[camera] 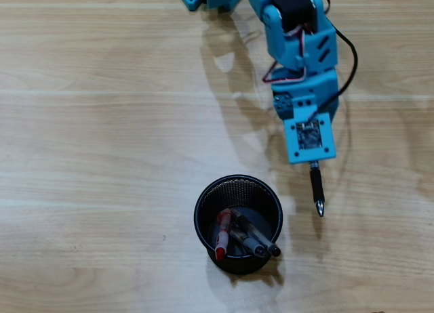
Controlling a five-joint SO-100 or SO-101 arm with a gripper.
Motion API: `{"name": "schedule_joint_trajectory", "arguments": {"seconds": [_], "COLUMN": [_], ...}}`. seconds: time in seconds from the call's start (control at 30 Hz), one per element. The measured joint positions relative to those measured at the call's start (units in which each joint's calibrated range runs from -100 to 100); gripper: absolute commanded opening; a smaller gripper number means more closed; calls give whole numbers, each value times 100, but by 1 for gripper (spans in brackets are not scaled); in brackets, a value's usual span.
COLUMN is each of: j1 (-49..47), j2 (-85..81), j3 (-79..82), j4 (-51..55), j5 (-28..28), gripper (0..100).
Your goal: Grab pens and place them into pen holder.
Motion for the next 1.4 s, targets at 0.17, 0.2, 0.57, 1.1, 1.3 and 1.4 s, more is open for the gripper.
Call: {"name": "schedule_joint_trajectory", "arguments": {"seconds": [0.17, 0.2, 0.57, 1.1, 1.3, 1.4], "j1": [352, 406, 622, 1164, 1651, 1786], "j2": [-840, -992, -2171, -2443, -2434, -2265], "j3": [0, 0, 950, 3817, 4075, 4066], "j4": [0, 0, -2171, -7431, -7734, -7751], "j5": [577, 649, 1117, 1117, 1117, 1117], "gripper": [2, 2, 2, 2, 2, 2]}}
